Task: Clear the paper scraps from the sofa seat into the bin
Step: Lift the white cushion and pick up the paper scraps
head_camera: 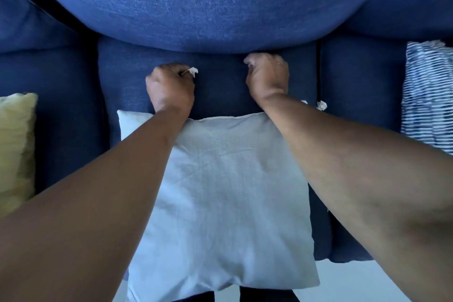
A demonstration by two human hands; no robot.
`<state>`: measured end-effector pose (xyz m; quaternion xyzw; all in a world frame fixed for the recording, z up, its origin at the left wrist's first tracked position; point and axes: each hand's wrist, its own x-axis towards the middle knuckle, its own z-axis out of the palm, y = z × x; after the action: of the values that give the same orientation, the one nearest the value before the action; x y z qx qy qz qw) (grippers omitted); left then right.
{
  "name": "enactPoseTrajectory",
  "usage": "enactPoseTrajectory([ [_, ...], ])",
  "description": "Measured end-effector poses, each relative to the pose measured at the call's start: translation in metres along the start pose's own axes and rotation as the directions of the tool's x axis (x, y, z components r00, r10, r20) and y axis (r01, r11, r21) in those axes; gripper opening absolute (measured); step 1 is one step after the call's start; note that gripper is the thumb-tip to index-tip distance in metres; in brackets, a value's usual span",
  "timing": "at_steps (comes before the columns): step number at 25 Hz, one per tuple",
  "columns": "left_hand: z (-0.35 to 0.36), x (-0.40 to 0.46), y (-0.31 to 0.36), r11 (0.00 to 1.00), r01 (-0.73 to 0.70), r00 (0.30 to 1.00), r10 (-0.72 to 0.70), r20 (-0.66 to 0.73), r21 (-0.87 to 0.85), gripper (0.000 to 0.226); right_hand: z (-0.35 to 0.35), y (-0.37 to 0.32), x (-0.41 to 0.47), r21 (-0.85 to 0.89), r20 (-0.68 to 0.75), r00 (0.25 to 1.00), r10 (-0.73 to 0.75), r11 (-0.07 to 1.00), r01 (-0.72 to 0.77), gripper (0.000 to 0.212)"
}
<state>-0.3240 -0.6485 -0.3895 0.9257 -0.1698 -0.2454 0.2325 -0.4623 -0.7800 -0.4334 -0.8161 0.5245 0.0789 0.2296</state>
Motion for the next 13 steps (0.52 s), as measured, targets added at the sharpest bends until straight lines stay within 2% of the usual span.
enactPoseTrajectory([
  [4,-0.032,-0.030,0.011,0.994,0.004,1.000,-0.003,0.009,-0.113,0.019,-0.027,-0.008,-0.031,0.052,-0.006,0.997,0.074,0.996,-0.073,0.006],
  [6,-0.054,-0.052,0.016,0.991,-0.020,1.000,0.019,-0.004,-0.136,0.015,-0.047,-0.010,-0.059,0.082,-0.027,0.999,0.024,0.996,-0.021,0.019],
  [9,-0.096,-0.089,0.017,0.988,-0.042,0.999,0.039,-0.017,-0.150,0.011,-0.082,-0.020,-0.108,0.246,-0.087,0.996,0.016,0.969,0.006,0.008],
  [10,-0.110,-0.104,0.017,0.986,-0.050,0.999,0.048,-0.013,-0.162,0.012,-0.096,-0.028,-0.126,0.317,-0.100,0.994,0.047,0.948,-0.013,0.023],
  [13,-0.148,-0.142,0.017,0.973,-0.077,0.997,0.076,-0.013,-0.217,0.013,-0.133,-0.048,-0.174,0.478,-0.087,0.993,0.080,0.878,-0.029,0.029],
])
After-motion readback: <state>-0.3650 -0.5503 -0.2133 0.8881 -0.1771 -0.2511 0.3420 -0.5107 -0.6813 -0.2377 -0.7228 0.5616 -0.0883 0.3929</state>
